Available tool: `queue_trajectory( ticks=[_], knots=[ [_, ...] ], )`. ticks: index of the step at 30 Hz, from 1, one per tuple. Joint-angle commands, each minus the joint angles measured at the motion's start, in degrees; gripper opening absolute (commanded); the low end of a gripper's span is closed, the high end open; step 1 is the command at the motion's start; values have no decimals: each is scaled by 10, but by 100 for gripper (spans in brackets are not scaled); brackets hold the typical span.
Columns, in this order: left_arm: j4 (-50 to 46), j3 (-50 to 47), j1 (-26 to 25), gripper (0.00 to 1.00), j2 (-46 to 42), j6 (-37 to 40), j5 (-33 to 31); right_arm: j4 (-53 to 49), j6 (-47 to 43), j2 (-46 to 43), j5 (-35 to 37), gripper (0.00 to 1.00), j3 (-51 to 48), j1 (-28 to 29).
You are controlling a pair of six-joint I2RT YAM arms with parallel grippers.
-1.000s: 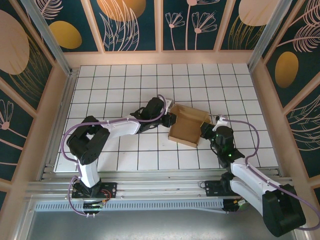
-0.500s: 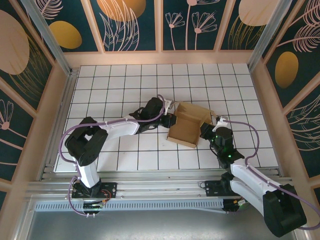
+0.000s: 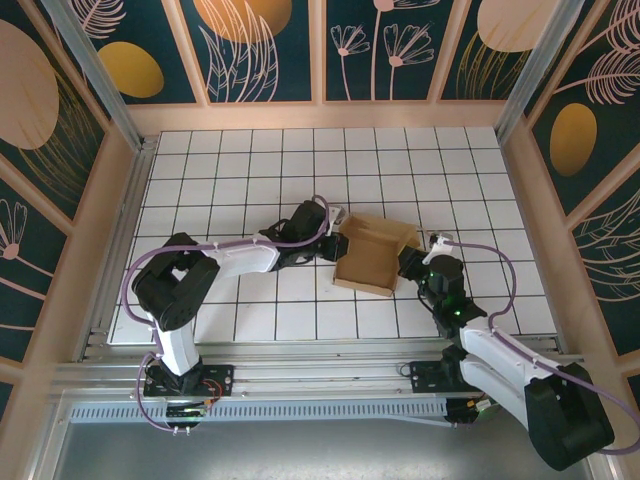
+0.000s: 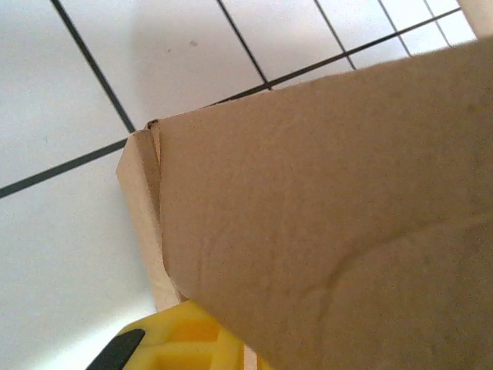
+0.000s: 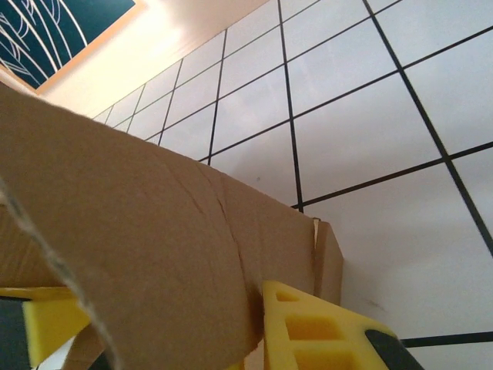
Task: Fold the paper box
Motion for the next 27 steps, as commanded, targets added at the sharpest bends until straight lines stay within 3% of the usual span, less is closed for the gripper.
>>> queue_trajectory(
  ticks=[1,12,23,27],
  knots=[
    [-3,-11,-3,11,5,-11,-16,-38,13,15,-4,13,-26,13],
    [22,-35,-3,13,-24,-1,-15,-38,13,47,25,13,-7,29],
    [25,-33,-3,14,-15,1,-11,-8,50,128,-35,13,26,53],
    [25,-35,-2,14,-18,2,-14,-34,54,150,-1,12,23,55]
  ],
)
